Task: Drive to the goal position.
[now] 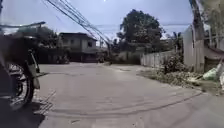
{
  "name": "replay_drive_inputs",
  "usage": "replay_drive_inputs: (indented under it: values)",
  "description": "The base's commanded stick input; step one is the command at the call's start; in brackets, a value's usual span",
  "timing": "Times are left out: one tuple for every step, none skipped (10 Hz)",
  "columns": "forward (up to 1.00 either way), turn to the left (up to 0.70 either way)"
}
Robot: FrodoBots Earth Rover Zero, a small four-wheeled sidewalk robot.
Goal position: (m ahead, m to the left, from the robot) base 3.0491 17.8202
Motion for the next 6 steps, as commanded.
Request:
replay_drive_inputs:
  values:
    - [1.00, 0.00]
    - [1.00, 0.00]
    - [1.00, 0.00]
    - [1.00, 0.00]
    - [1.00, 0.00]
    - [1.00, 0.00]
